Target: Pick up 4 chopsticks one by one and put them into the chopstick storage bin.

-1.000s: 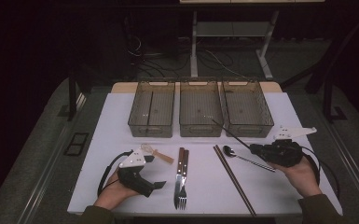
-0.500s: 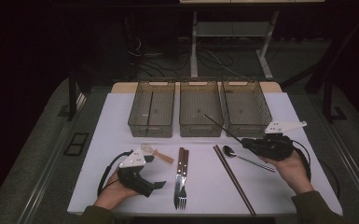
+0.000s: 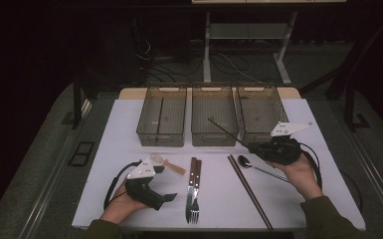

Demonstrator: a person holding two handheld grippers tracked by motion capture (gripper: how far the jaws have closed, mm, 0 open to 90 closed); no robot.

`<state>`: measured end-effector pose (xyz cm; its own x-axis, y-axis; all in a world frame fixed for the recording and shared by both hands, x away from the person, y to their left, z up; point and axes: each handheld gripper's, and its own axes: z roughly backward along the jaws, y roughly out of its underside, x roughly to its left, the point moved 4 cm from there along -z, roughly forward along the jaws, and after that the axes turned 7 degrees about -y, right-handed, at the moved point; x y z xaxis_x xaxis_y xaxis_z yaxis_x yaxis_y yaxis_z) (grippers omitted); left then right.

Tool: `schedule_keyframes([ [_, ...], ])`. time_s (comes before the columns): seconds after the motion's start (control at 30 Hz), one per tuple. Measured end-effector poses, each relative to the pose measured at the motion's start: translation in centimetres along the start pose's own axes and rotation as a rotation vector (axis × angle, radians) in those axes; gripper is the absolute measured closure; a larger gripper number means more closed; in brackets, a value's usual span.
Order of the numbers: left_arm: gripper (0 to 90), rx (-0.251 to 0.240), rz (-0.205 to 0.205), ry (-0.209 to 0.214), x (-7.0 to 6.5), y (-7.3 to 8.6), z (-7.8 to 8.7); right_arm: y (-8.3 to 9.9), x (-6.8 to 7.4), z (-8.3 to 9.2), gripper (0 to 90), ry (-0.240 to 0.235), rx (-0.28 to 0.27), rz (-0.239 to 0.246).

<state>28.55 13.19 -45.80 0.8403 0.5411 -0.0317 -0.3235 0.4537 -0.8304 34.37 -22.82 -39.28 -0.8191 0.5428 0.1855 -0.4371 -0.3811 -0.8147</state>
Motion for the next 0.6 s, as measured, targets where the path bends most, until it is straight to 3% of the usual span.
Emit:
schedule_keyframes([
  [0.6,0.0,-0.003,0.006,-0.002,0.0,0.0,0.0,-2.0,0.3,-3.4,86.0,-0.014,0.048,0.005],
])
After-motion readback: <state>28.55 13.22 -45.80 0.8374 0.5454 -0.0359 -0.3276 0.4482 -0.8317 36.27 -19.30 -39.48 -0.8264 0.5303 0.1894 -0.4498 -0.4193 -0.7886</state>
